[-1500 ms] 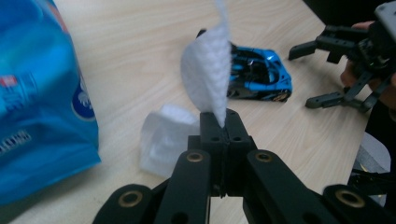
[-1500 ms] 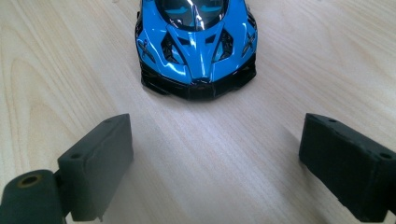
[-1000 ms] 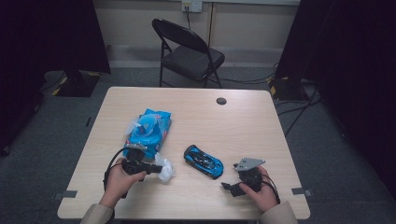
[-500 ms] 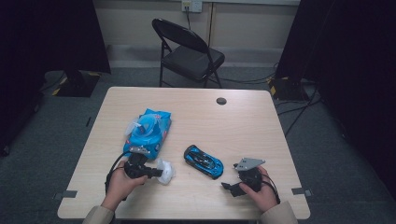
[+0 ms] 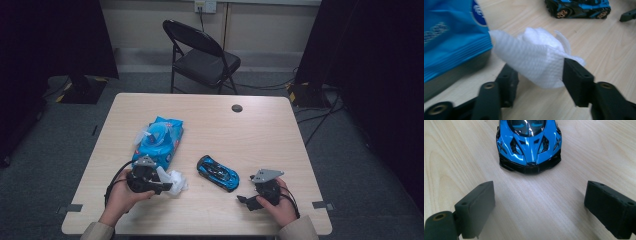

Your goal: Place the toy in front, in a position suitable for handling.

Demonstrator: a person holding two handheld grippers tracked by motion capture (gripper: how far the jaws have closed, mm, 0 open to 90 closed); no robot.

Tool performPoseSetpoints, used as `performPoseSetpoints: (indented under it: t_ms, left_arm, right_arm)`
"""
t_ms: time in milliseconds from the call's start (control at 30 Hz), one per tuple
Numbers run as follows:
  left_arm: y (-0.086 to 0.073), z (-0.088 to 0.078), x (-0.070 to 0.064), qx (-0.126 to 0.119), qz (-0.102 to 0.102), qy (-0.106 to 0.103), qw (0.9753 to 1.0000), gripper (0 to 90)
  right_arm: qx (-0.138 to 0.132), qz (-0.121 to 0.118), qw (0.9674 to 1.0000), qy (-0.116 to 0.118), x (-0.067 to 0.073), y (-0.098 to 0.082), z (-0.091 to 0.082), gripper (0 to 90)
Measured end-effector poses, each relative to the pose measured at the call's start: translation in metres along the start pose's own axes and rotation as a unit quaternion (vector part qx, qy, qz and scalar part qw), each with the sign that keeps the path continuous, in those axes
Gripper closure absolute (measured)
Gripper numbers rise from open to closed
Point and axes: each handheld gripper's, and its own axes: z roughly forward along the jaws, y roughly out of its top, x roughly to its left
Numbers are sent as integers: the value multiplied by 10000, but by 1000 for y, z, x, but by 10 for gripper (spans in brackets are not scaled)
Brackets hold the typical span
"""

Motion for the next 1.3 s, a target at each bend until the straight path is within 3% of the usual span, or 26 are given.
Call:
performPoseSetpoints:
  t_ms: [200, 467, 600, 733, 1067, 1133, 1300]
  left_arm:
    - [0, -11, 7, -52, -105, 221, 9997, 277]
    - [4, -27, 17, -282, -210, 398, 9986, 212]
    - [11, -35, 29, -472, -340, 536, 9969, 208]
    - [12, -28, 34, -409, -428, 467, 9972, 225]
    - [9, -8, 47, -314, -571, 675, 9956, 235]
    - [10, -6, 50, -324, -676, 666, 9950, 242]
    - [13, -5, 61, -444, -730, 911, 9922, 260]
  right_arm:
    - [-2, 6, 10000, 1, 0, 0, 0, 92]
    - [1, 1, 10000, 0, 0, 0, 0, 91]
    - [0, 2, 10000, -1, 0, 0, 0, 91]
    - [1, 2, 10000, -1, 0, 0, 0, 91]
    - [1, 3, 10000, 0, 0, 0, 0, 91]
    - [2, 3, 10000, 0, 0, 0, 0, 91]
    - [0, 2, 10000, -1, 0, 0, 0, 91]
